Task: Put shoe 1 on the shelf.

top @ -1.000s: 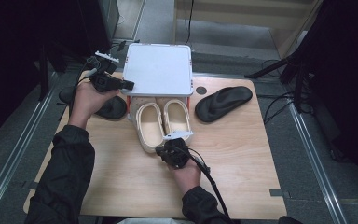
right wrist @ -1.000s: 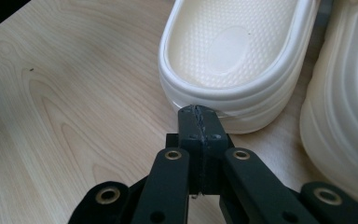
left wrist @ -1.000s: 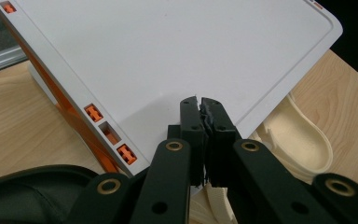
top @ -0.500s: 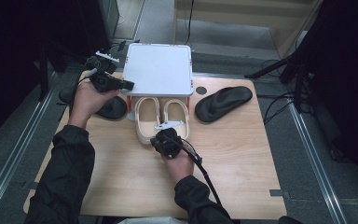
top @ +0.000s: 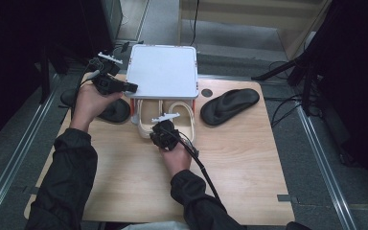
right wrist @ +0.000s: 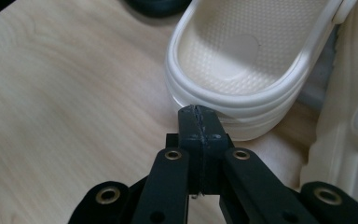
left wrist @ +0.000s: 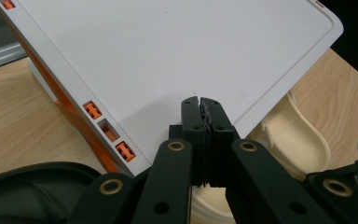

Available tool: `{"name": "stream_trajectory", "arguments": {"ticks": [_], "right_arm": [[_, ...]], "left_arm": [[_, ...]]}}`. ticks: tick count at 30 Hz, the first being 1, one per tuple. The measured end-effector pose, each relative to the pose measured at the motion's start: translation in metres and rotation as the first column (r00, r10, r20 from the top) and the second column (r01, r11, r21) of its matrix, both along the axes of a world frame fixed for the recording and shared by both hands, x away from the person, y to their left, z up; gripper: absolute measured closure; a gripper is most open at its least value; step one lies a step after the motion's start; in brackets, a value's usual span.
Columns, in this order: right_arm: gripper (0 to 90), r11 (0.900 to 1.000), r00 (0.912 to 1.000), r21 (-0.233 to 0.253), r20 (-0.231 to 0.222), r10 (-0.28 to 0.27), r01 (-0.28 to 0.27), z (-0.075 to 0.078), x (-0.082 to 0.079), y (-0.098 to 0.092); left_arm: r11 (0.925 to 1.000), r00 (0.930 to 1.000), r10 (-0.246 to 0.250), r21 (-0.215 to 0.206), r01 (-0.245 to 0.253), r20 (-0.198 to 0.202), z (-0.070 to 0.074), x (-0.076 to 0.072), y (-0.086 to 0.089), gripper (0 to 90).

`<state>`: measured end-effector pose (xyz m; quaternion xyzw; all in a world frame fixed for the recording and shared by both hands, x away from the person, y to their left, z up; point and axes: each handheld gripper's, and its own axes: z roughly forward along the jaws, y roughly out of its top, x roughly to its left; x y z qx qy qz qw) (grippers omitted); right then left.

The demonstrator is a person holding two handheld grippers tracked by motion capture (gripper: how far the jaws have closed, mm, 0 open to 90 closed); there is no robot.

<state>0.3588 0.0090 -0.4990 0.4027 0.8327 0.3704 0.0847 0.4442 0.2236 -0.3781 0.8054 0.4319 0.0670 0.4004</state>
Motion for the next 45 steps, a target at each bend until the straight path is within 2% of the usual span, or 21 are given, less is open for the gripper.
{"name": "stream_trajectory", "arguments": {"ticks": [7, 9, 13, 19, 25, 28, 33, 40, 45], "right_arm": [[90.0, 1.0, 0.9994, -0.024, 0.034, 0.002, -0.001, 0.002, 0.014, 0.011], [90.0, 1.0, 0.9995, -0.025, 0.032, -0.002, 0.003, 0.003, 0.021, 0.012], [90.0, 0.999, 0.9989, -0.044, 0.041, -0.021, 0.023, 0.005, 0.029, 0.019], [90.0, 0.998, 0.9965, -0.044, 0.066, -0.05, 0.053, 0.002, 0.038, 0.024], [90.0, 0.997, 0.9963, -0.034, 0.047, -0.072, 0.074, 0.001, 0.046, 0.028], [90.0, 0.998, 0.9967, -0.025, 0.05, -0.064, 0.065, 0.0, 0.047, 0.029], [90.0, 0.998, 0.9995, 0.051, 0.014, -0.03, 0.029, 0.005, 0.035, 0.017], [90.0, 0.997, 0.9991, 0.065, 0.017, 0.04, -0.041, 0.015, 0.006, 0.001], [90.0, 0.996, 0.9975, 0.062, 0.017, 0.068, -0.069, 0.019, -0.013, -0.016]], "left_arm": [[1.0, 1.0, 0.002, 0.006, -0.002, 0.002, 0.0, 0.0, -0.001, 89.9], [1.0, 1.0, 0.001, 0.003, -0.001, -0.001, 0.0, 0.0, 0.0, 89.9], [1.0, 1.0, 0.002, 0.005, -0.002, 0.0, 0.0, -0.001, -0.001, 89.8], [1.0, 1.0, 0.004, 0.007, -0.004, 0.004, 0.0, -0.001, -0.001, 89.9], [1.0, 1.0, 0.003, 0.008, -0.003, 0.005, 0.0, -0.001, -0.001, 89.9], [1.0, 1.0, -0.002, 0.007, 0.002, 0.006, 0.0, -0.001, -0.001, 89.8], [1.0, 1.0, -0.005, 0.003, 0.005, 0.004, 0.0, 0.0, 0.0, 89.8], [1.0, 1.0, -0.003, 0.002, 0.003, 0.002, 0.0, 0.0, -0.001, 89.6], [1.0, 1.0, -0.004, -0.005, 0.004, 0.001, 0.0, 0.0, 0.0, 89.6]]}}
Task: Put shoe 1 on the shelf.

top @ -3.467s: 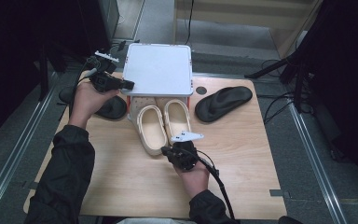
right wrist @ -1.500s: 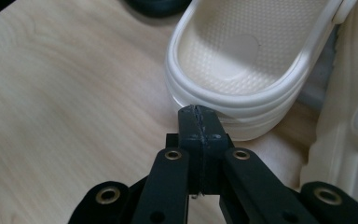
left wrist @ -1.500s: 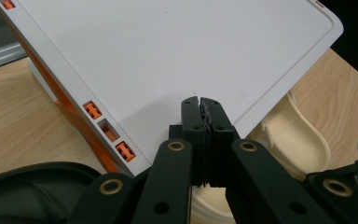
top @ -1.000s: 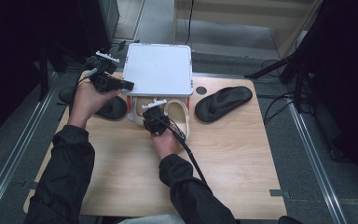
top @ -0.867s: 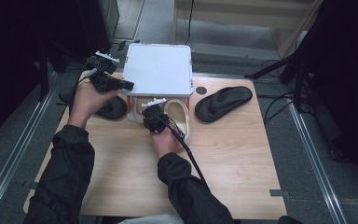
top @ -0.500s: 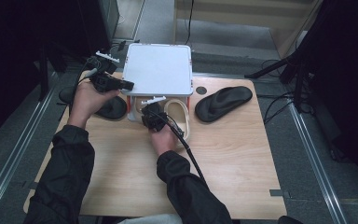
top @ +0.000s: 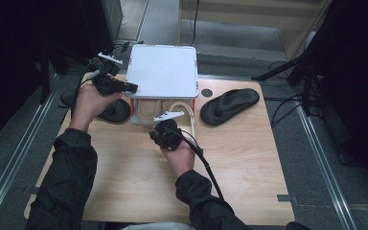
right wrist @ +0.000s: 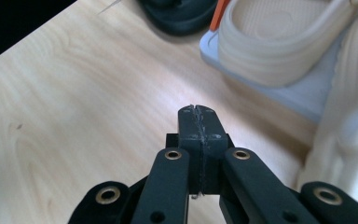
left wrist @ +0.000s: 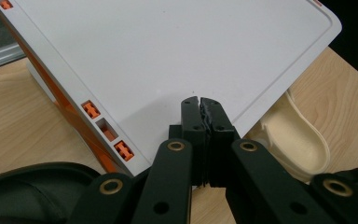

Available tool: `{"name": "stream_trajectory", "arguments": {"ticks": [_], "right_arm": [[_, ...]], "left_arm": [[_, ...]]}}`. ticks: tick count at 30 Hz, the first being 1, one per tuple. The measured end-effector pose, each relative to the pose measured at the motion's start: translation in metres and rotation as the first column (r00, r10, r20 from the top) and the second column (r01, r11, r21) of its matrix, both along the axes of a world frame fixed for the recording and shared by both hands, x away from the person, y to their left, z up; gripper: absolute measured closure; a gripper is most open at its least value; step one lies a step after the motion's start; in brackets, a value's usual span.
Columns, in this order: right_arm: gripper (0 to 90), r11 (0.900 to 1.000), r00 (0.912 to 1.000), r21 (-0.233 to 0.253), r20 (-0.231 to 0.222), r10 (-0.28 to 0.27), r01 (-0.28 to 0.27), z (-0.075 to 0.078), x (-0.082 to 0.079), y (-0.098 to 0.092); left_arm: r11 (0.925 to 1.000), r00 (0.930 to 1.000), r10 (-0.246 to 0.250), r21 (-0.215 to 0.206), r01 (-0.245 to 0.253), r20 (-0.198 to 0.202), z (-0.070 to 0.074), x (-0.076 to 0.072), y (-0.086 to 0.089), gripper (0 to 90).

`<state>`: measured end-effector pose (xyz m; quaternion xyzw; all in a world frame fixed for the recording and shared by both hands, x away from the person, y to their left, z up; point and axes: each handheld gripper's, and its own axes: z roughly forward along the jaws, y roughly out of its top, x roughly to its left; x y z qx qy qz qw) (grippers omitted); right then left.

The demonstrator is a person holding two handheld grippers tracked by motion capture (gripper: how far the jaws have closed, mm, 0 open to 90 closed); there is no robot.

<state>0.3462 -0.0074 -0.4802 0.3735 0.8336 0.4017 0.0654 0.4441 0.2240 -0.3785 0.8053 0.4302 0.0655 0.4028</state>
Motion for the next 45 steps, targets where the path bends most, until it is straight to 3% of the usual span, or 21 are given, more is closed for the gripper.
{"name": "stream_trajectory", "arguments": {"ticks": [10, 20, 27, 37, 39, 45], "right_arm": [[90.0, 1.0, 0.9999, 0.03, -0.015, -0.007, 0.008, -0.002, -0.025, -0.048], [90.0, 0.998, 0.9984, 0.026, -0.024, -0.051, 0.052, -0.008, -0.037, -0.084], [90.0, 0.999, 0.9987, 0.018, 0.003, -0.05, 0.05, -0.012, -0.043, -0.097], [90.0, 0.997, 0.9966, -0.008, -0.025, -0.078, 0.078, -0.023, -0.034, -0.102], [90.0, 0.996, 0.9947, 0.013, -0.059, -0.084, 0.085, -0.024, -0.028, -0.101], [90.0, 0.997, 0.996, -0.019, -0.036, -0.081, 0.081, -0.021, -0.021, -0.095]], "left_arm": [[1.0, 1.0, 0.003, -0.002, -0.003, -0.001, 0.0, 0.0, 0.0, 89.6], [1.0, 1.0, 0.005, -0.001, -0.005, 0.0, 0.0, 0.0, 0.0, 89.6], [1.0, 1.0, 0.005, 0.0, -0.005, 0.0, 0.0, -0.001, 0.0, 89.5], [1.0, 1.0, 0.005, -0.003, -0.005, -0.001, 0.0, 0.0, 0.0, 89.6], [1.0, 1.0, 0.006, -0.005, -0.006, -0.003, 0.0, 0.0, 0.0, 89.6], [1.0, 1.0, 0.007, -0.004, -0.007, -0.001, 0.0, 0.0, 0.0, 89.6]]}}
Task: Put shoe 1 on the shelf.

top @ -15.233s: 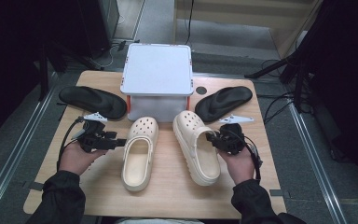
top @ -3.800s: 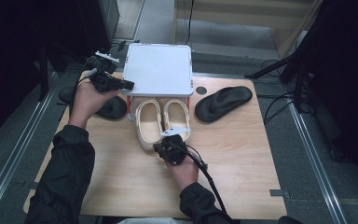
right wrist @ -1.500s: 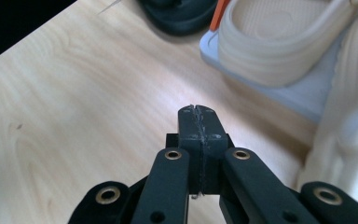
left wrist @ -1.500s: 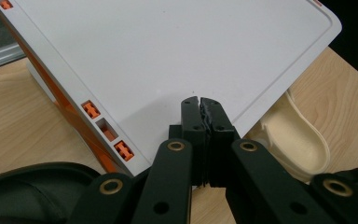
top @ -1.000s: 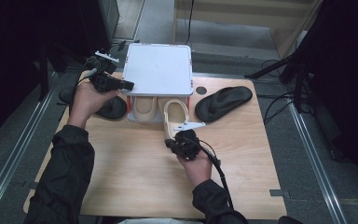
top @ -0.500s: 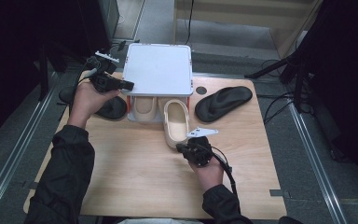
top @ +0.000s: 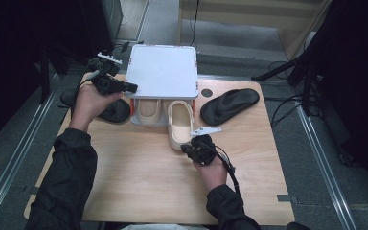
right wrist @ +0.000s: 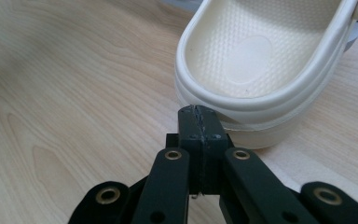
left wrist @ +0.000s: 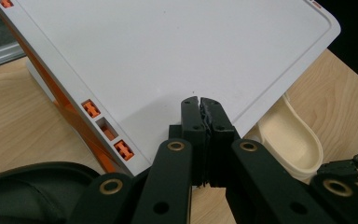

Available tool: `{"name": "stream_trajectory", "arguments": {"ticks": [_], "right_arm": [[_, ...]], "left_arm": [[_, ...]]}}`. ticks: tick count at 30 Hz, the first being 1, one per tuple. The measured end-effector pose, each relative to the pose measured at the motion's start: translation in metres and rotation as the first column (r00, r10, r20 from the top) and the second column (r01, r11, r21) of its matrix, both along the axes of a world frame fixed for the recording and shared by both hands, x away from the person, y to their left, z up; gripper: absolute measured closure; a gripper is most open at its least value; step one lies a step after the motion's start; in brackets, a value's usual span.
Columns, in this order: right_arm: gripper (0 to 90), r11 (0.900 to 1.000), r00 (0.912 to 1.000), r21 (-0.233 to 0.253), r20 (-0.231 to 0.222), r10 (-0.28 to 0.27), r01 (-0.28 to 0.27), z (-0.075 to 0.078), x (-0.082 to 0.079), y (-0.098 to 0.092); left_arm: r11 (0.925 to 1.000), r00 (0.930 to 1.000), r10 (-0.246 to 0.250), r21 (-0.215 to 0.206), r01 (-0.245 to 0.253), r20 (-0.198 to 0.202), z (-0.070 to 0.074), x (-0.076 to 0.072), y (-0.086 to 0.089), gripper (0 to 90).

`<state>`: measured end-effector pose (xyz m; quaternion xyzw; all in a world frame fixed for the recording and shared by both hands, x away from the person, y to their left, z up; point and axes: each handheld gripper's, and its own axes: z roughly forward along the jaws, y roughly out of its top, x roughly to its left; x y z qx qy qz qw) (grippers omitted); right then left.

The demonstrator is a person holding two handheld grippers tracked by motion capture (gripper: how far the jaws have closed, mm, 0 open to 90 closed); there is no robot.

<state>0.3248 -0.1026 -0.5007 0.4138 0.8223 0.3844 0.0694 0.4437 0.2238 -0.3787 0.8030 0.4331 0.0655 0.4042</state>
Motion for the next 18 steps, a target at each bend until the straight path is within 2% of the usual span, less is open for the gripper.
{"name": "stream_trajectory", "arguments": {"ticks": [6, 10, 12, 15, 18], "right_arm": [[90.0, 1.0, 1.0, -0.031, 0.002, -0.001, 0.001, 0.002, 0.014, 0.004], [90.0, 1.0, 0.9999, -0.011, -0.009, -0.01, 0.009, 0.003, 0.026, 0.007], [90.0, 1.0, 0.9999, -0.027, -0.002, -0.014, 0.014, 0.004, 0.033, 0.01], [90.0, 0.999, 0.9997, -0.026, 0.002, -0.025, 0.025, 0.004, 0.042, 0.016], [90.0, 0.999, 0.9994, 0.009, -0.006, -0.033, 0.033, 0.004, 0.051, 0.021]], "left_arm": [[1.0, 1.0, 0.001, 0.002, -0.001, 0.001, 0.0, 0.0, 0.0, 89.5], [1.0, 1.0, -0.001, -0.002, 0.001, -0.001, 0.0, 0.0, 0.0, 89.5], [1.0, 1.0, 0.0, -0.001, 0.0, -0.002, 0.0, 0.0, 0.001, 89.5], [1.0, 1.0, -0.001, 0.001, 0.001, 0.0, 0.0, 0.0, 0.0, 89.5], [1.0, 1.0, 0.0, 0.001, 0.0, 0.0, 0.0, 0.0, 0.0, 89.4]]}}
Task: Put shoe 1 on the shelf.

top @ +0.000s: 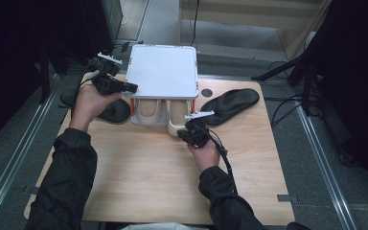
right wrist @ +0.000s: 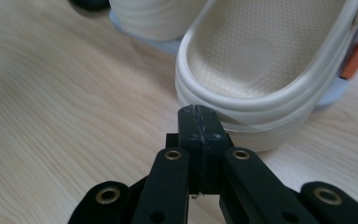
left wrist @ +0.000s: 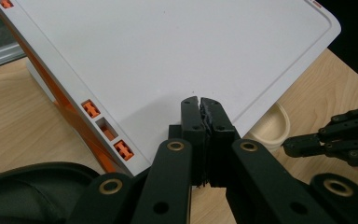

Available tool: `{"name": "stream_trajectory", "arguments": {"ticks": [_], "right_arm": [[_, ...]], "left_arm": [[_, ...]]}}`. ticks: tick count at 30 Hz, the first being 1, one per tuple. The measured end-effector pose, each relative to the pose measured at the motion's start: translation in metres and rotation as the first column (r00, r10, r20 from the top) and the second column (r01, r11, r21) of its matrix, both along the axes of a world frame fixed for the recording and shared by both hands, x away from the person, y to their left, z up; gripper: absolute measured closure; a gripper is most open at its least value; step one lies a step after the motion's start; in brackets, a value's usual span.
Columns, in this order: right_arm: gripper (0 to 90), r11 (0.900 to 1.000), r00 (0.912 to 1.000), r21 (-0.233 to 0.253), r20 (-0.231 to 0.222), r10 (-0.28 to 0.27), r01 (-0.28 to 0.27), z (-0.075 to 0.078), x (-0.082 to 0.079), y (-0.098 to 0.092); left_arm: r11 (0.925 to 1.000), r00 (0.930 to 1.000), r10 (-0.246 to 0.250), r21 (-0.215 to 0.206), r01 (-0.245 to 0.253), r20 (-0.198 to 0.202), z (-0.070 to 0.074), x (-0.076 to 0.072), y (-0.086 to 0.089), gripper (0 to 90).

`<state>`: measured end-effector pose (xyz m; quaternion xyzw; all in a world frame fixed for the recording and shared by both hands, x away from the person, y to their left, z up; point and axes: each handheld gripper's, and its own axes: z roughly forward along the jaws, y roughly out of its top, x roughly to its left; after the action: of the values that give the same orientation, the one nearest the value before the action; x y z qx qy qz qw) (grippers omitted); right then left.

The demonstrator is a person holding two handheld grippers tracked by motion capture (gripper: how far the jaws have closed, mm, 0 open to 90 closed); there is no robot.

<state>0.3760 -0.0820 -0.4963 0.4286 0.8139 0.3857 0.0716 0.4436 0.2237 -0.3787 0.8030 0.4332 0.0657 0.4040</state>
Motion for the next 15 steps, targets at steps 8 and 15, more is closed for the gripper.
{"name": "stream_trajectory", "arguments": {"ticks": [8, 15], "right_arm": [[90.0, 1.0, 0.9997, -0.023, 0.014, -0.02, 0.021, -0.001, 0.014, 0.016], [90.0, 0.999, 0.9987, -0.042, 0.04, -0.031, 0.032, -0.003, 0.023, 0.028]], "left_arm": [[1.0, 1.0, 0.0, -0.004, 0.0, -0.002, 0.0, 0.0, 0.0, 89.2], [1.0, 1.0, -0.002, -0.005, 0.002, -0.001, 0.0, 0.0, 0.0, 88.9]]}}
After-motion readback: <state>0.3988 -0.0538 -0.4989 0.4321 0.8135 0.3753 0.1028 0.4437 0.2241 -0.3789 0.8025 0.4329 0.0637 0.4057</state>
